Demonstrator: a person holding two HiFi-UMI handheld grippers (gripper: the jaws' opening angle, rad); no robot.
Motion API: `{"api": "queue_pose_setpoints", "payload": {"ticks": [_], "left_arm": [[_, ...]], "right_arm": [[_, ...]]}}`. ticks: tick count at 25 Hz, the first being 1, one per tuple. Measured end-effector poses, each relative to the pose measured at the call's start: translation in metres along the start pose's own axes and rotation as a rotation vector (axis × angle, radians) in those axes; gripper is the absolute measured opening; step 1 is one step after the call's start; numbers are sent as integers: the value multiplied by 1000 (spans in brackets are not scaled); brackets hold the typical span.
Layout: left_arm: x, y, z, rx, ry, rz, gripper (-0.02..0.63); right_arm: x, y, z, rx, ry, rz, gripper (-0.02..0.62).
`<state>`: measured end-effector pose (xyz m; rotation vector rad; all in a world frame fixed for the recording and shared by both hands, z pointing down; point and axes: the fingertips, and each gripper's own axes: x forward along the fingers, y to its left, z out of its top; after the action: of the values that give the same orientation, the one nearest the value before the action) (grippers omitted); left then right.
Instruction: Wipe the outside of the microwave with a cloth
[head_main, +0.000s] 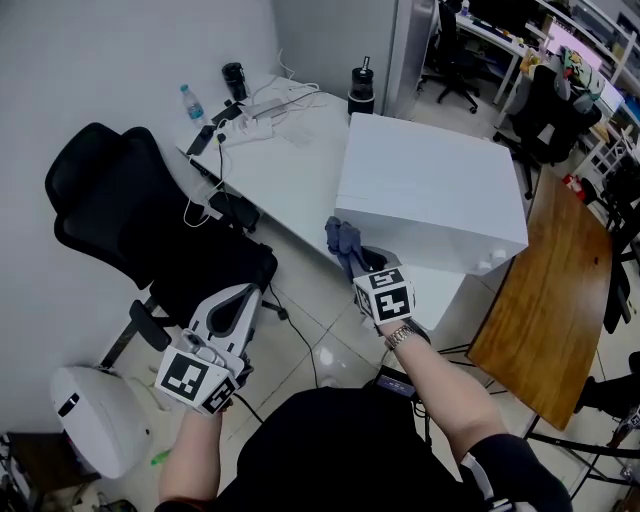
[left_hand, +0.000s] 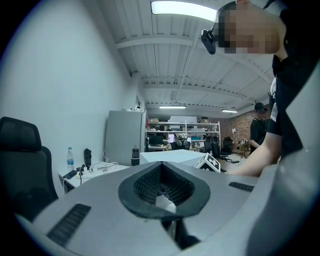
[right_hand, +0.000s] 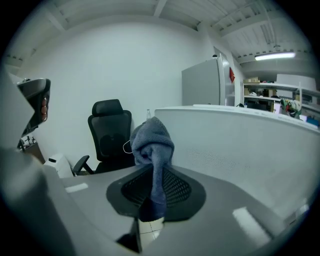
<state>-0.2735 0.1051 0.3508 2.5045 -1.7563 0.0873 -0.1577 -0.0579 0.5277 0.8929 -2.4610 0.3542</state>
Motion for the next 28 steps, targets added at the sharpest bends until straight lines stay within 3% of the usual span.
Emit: {"api": "queue_pose_setpoints", "payload": {"ticks": [12,28], "left_arm": [[0,9,-1,12,21,3,5],[43,-33,1,1,20,-146,5]], "right_arm": [[17,-25,2,109,6,-51,54],[-49,-104,-27,197,2,-223,54]]}}
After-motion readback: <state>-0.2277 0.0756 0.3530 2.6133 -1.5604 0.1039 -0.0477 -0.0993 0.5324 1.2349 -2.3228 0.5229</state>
